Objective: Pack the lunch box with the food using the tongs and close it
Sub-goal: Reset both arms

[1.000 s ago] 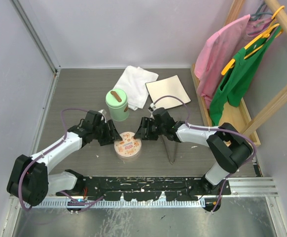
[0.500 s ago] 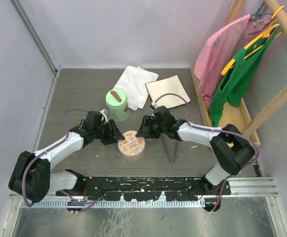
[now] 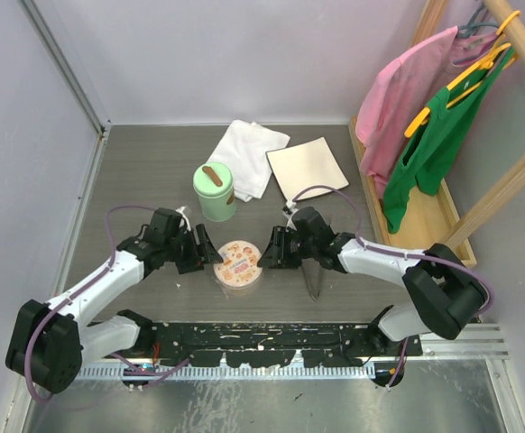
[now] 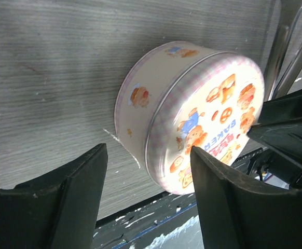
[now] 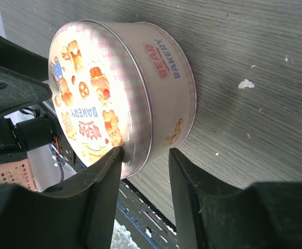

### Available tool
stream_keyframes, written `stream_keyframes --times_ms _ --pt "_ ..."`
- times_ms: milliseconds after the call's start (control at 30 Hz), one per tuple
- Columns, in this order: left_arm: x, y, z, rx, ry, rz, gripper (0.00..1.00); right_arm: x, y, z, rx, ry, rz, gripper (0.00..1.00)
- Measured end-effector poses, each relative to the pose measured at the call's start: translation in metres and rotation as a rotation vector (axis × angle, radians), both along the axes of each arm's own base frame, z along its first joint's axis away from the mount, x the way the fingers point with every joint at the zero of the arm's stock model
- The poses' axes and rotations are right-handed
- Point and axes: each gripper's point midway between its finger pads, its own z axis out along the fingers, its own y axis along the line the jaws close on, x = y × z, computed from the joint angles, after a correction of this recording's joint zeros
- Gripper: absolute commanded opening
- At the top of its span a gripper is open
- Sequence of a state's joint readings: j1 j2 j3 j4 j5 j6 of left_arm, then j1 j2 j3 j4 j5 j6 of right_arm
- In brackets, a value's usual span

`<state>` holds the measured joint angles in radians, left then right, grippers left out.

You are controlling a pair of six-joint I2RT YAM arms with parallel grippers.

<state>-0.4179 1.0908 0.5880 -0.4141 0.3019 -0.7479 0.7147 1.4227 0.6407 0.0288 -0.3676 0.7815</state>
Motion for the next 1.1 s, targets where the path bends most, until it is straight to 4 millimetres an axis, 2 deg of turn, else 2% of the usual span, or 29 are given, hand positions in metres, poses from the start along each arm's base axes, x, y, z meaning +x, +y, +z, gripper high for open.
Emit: stream_keyframes --times_ms 167,333,433,500,600,700,767,867,967,1100 --pt "-0.008 0.006 0.002 0.009 -0.001 0.008 0.62 0.002 -0.001 0.003 -0.003 -0.010 -0.020 0.44" --pt "-0.009 0.017 0.022 0.031 -0.075 0.041 0.67 0.005 -0.017 0.014 -0.061 -0.066 -0.057 0.61" --pt "-0.003 0.024 0.043 0.054 -0.135 0.069 0.84 0.017 -0.024 0.043 -0.083 -0.167 -0.081 0.71" --pt "0.004 0.033 0.061 0.088 -0.195 0.099 0.98 0.032 -0.033 0.074 -0.103 -0.283 -0.120 0.82" --pt "0.017 0.053 0.096 0.155 -0.320 0.172 0.98 0.058 -0.062 0.132 -0.157 -0.506 -0.246 0.98" --pt "0.026 0.080 0.126 0.248 -0.414 0.242 0.98 0.075 -0.107 0.177 -0.253 -0.697 -0.408 1.00" --pt "0.034 0.105 0.146 0.314 -0.462 0.313 0.98 0.082 -0.141 0.197 -0.339 -0.777 -0.505 1.00" --pt "0.042 0.155 0.170 0.395 -0.481 0.470 0.98 0.096 -0.191 0.209 -0.469 -0.804 -0.634 1.00" --pt "0.038 0.191 0.186 0.447 -0.478 0.578 0.98 0.102 -0.220 0.206 -0.552 -0.773 -0.686 1.00" --pt "0.028 0.195 0.208 0.458 -0.512 0.575 0.98 0.091 -0.222 0.204 -0.553 -0.753 -0.645 1.00"
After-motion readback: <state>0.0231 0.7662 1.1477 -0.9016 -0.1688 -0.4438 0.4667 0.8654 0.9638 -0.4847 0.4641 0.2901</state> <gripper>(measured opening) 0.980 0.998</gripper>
